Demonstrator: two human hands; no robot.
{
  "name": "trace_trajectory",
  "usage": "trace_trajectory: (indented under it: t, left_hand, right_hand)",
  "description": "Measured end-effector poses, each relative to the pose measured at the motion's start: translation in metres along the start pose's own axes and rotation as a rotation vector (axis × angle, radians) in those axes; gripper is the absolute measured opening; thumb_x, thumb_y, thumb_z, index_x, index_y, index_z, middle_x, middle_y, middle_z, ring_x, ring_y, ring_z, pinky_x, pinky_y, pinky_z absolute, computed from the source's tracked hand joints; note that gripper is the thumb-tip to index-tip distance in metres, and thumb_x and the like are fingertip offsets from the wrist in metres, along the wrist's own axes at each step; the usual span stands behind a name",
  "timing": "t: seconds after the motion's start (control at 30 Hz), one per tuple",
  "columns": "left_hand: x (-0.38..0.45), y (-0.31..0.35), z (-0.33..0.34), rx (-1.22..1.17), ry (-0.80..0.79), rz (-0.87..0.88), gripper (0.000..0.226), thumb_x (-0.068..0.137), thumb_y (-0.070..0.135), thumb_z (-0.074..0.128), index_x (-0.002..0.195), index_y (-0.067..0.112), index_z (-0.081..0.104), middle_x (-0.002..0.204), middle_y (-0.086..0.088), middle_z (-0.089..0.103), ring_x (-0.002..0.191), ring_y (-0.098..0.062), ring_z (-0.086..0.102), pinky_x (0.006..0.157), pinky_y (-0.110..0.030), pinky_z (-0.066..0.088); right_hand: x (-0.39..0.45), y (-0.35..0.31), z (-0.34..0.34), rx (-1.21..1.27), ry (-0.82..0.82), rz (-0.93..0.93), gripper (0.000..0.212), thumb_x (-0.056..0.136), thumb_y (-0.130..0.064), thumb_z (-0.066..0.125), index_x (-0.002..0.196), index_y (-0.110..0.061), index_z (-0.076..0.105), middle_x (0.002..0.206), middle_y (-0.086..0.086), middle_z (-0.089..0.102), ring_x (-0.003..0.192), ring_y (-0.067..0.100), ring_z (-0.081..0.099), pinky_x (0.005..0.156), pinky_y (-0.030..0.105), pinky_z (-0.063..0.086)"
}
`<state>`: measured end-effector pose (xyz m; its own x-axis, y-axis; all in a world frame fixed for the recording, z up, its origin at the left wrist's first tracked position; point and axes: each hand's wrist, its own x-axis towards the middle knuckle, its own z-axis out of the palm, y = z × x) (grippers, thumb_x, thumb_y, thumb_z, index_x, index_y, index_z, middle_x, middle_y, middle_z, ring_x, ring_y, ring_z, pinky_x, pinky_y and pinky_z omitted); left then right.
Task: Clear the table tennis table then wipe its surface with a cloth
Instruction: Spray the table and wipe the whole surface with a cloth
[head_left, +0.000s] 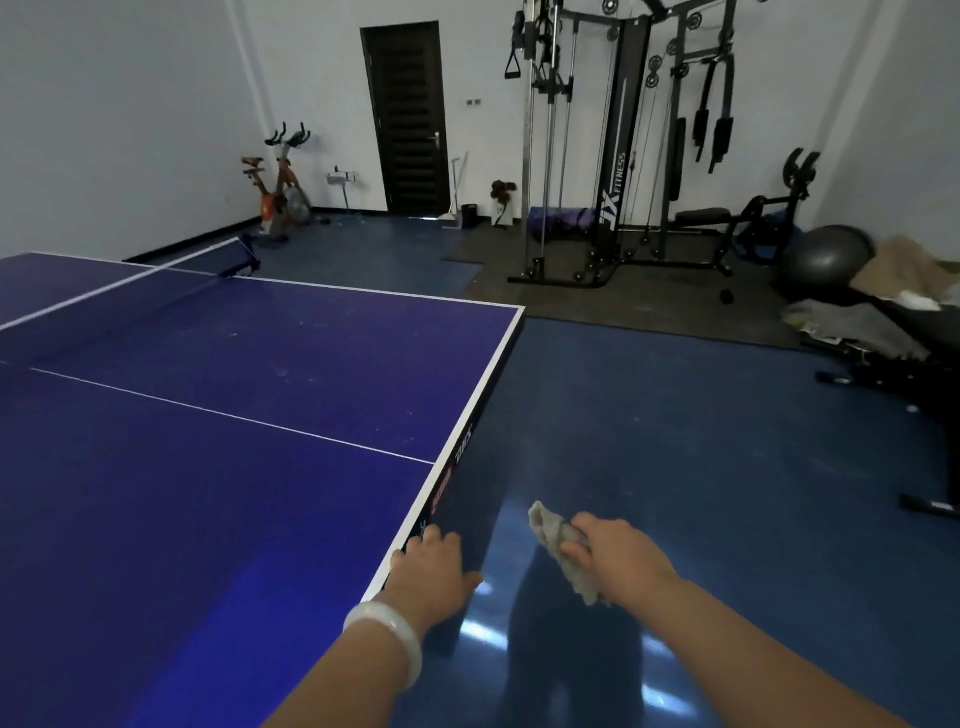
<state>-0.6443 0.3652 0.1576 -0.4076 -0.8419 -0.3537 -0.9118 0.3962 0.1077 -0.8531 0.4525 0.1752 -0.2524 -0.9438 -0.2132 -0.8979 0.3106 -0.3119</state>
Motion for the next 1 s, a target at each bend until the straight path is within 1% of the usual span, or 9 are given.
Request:
trace_trajectory:
  t: [0.1,0.27,0.43,0.5,0.63,0.7,0.8,0.9,1.0]
  left_hand:
    - [0.058,-0.006,-0.017,-0.024,-0.005,-0.009,0.056,0.095,0.052,0.046,0.137,0.016,0.040,0.138,-0.008,0.038,0.127,-0.029,0.041,0.105,-0.045,0.035]
    - [0.147,-0.040,-0.046,-0.071,-0.011,-0.088,0.057,0.094,0.053,0.047,0.136,0.015,0.041,0.136,-0.007,0.040,0.125,-0.029,0.042,0.105,-0.045,0.035]
    - [0.213,-0.074,-0.056,-0.103,-0.022,-0.190,0.055,0.094,0.054,0.047,0.133,0.016,0.044,0.139,-0.006,0.039,0.126,-0.029,0.041,0.105,-0.044,0.036]
    - [0.233,-0.084,-0.053,-0.130,-0.033,-0.241,0.057,0.094,0.055,0.048,0.136,0.017,0.042,0.142,-0.006,0.036,0.127,-0.028,0.041,0.106,-0.044,0.036]
    - [0.268,-0.103,-0.043,-0.182,-0.024,-0.395,0.061,0.094,0.055,0.047,0.142,0.019,0.036,0.147,-0.006,0.030,0.131,-0.028,0.037,0.107,-0.043,0.034]
    - [0.281,-0.109,-0.039,-0.217,-0.006,-0.485,0.059,0.095,0.054,0.047,0.142,0.019,0.036,0.147,-0.006,0.029,0.133,-0.028,0.035,0.108,-0.042,0.034]
    - [0.294,-0.110,-0.030,-0.288,0.029,-0.652,0.059,0.096,0.053,0.046,0.143,0.019,0.034,0.150,-0.006,0.025,0.137,-0.028,0.030,0.110,-0.043,0.032]
    - [0.300,-0.108,-0.014,-0.352,0.049,-0.839,0.061,0.096,0.053,0.044,0.145,0.019,0.030,0.154,-0.007,0.019,0.143,-0.031,0.021,0.113,-0.045,0.028]
    - [0.298,-0.107,0.001,-0.401,0.067,-1.014,0.060,0.097,0.051,0.041,0.146,0.019,0.025,0.156,-0.008,0.014,0.145,-0.033,0.014,0.115,-0.047,0.024]
  right_hand:
    - [0.064,0.002,-0.008,0.011,0.004,-0.005,0.020,0.100,-0.044,0.041,0.097,-0.024,0.045,0.093,0.001,0.065,0.083,0.020,0.062,0.067,0.032,0.044]
    - [0.177,-0.020,-0.022,0.005,-0.015,-0.053,0.026,0.101,-0.044,0.039,0.105,-0.021,0.052,0.093,0.000,0.066,0.081,0.018,0.063,0.071,0.034,0.050]
    - [0.269,-0.044,-0.021,0.001,-0.087,-0.147,0.027,0.101,-0.041,0.039,0.104,-0.018,0.052,0.090,-0.001,0.062,0.074,0.016,0.057,0.059,0.028,0.038]
    - [0.300,-0.048,-0.015,-0.017,-0.116,-0.197,0.028,0.102,-0.041,0.038,0.106,-0.017,0.052,0.091,-0.002,0.061,0.076,0.015,0.056,0.062,0.029,0.038]
    - [0.373,-0.058,-0.003,-0.016,-0.191,-0.297,0.029,0.101,-0.044,0.037,0.106,-0.019,0.052,0.094,0.001,0.066,0.080,0.017,0.063,0.070,0.034,0.050]
    - [0.408,-0.065,0.001,-0.024,-0.190,-0.369,0.030,0.101,-0.045,0.036,0.107,-0.020,0.050,0.093,0.000,0.065,0.082,0.016,0.063,0.070,0.034,0.050]
    - [0.456,-0.078,0.004,-0.076,-0.134,-0.536,0.029,0.102,-0.044,0.036,0.112,-0.020,0.050,0.095,-0.003,0.064,0.082,0.015,0.060,0.065,0.029,0.045]
    - [0.487,-0.092,0.015,-0.114,-0.066,-0.739,0.031,0.102,-0.044,0.036,0.121,-0.023,0.050,0.102,-0.005,0.064,0.092,0.014,0.057,0.070,0.028,0.046]
    - [0.501,-0.106,0.039,-0.131,-0.086,-0.921,0.037,0.102,-0.043,0.037,0.134,-0.027,0.045,0.111,-0.008,0.064,0.100,0.015,0.052,0.075,0.028,0.047]
